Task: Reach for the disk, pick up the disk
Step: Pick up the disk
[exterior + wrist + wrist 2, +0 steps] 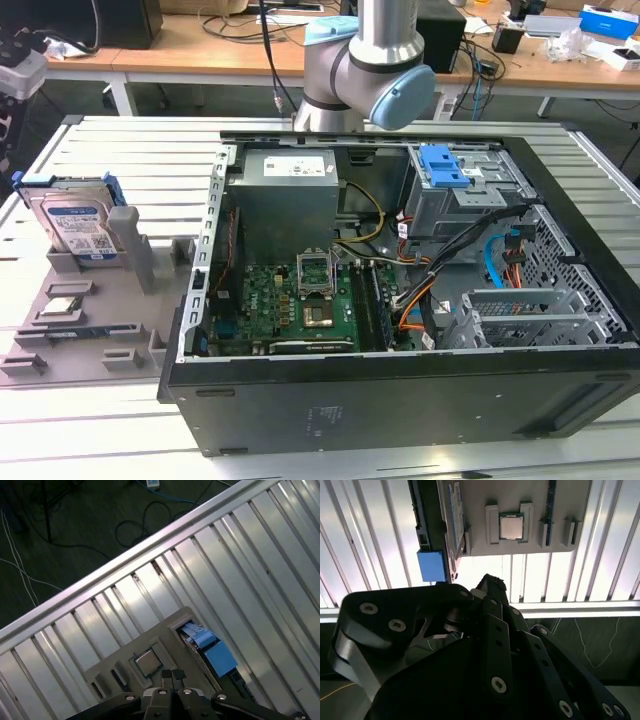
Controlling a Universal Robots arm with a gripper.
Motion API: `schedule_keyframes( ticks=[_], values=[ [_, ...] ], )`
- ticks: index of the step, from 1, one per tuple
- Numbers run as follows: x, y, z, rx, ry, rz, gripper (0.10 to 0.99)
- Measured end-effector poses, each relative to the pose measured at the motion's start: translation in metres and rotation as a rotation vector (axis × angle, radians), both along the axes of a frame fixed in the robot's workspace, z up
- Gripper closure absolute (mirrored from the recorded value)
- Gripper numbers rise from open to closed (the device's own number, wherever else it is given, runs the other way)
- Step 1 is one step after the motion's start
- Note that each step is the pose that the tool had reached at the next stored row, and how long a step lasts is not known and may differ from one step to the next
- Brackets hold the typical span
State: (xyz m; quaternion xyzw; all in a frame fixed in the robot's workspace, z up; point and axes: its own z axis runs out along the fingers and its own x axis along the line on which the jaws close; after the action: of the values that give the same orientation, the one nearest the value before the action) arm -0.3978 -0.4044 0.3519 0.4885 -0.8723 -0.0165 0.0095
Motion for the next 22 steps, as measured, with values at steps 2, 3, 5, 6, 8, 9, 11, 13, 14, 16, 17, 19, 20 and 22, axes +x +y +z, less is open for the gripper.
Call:
schedule_keyframes(
  ticks=[2,3,5,6,8,9,11,13,14,16,17,19,20,22],
  values=[
    [0.0000,0.0000,0.0000,0.000,0.0000,0.027,0.980],
    [0.0000,0.0000,0.0000,0.000,0.0000,0.042,0.980],
    [0.0000,0.0000,0.0000,0.000,0.0000,0.084,0.980],
    [0.0000,0.0000,0.0000,0.000,0.0001,0.104,0.980],
    [0.0000,0.0000,0.0000,0.000,0.0000,0.127,0.980],
    [0.0000,0.0000,0.0000,0.000,0.0000,0.137,0.980],
    [0.0000,0.0000,0.0000,0.000,-0.0001,0.163,0.980],
    [0.0000,0.0000,0.0000,0.000,0.0000,0.185,0.980],
    [0.0000,0.0000,0.0000,0.000,0.0000,0.203,0.980],
    [0.0000,0.0000,0.0000,0.000,0.0000,0.234,0.980],
    [0.0000,0.0000,0.0000,0.000,0.0000,0.242,0.980],
    [0.0000,0.0000,0.0000,0.000,0.0001,0.260,0.980],
    [0.0000,0.0000,0.0000,0.000,0.0000,0.267,0.980],
    [0.0000,0.0000,0.0000,0.000,0.0000,0.286,0.980]
  ],
)
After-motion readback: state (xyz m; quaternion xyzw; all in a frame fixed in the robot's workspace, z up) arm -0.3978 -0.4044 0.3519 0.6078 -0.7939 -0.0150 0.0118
